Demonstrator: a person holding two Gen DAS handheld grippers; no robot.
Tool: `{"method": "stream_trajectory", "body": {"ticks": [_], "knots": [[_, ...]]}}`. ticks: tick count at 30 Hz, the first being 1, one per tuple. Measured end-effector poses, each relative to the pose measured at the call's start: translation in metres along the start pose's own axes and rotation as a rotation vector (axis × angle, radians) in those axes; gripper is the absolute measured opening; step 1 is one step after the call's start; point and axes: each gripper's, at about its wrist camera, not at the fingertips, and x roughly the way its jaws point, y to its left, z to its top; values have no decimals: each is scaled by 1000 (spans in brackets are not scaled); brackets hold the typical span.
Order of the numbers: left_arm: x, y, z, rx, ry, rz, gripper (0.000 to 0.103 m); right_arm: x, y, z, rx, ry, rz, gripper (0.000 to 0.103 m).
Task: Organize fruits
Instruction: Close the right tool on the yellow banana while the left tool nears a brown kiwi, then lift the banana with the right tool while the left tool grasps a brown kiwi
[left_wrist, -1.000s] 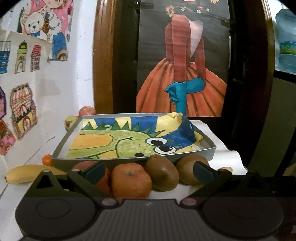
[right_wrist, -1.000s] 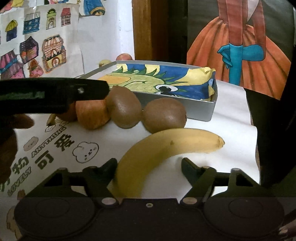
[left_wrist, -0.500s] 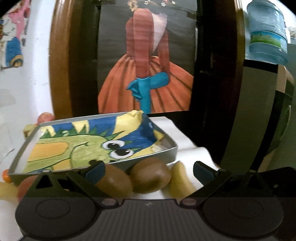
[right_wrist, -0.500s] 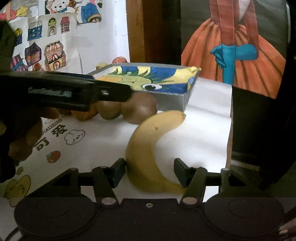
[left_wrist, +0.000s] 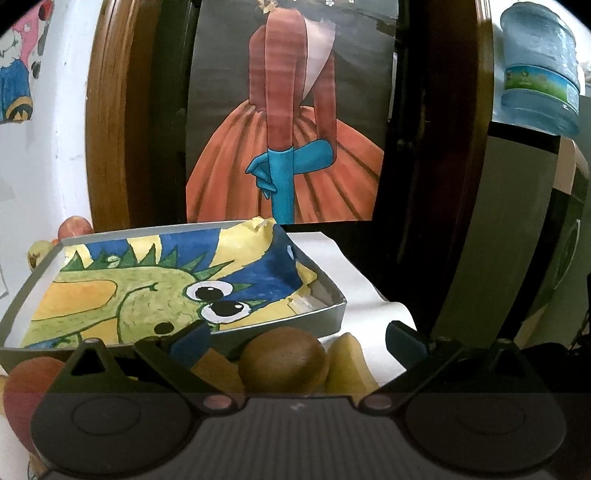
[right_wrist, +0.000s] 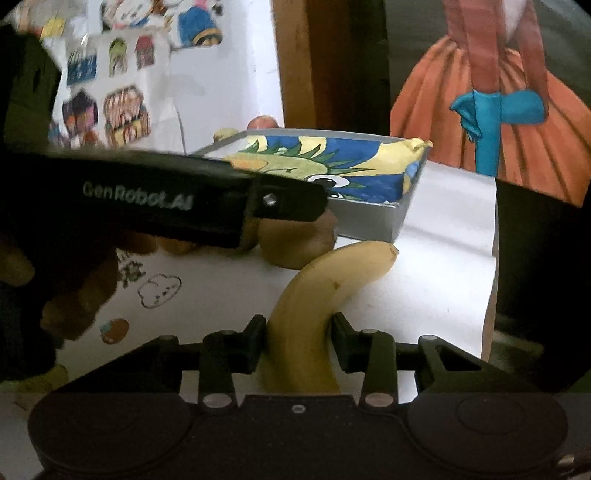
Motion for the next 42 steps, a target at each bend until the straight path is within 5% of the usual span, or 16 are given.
{"method": "stream_trajectory", "body": {"ticks": [8,18,28,42], "knots": [[11,-1,0,26,29,-22,103,-22,-47,-9,157,-71,104,38],[41,-8,4,59,148,-2,102,-35,-67,-19,158,-106,154,38],[67,-18,8,126,256,22,103,-41,-74,-24,157,-123,151,38],[72,-30,-2,239,285,15,102,-58,-92,-28,182,-158,129,38]]}}
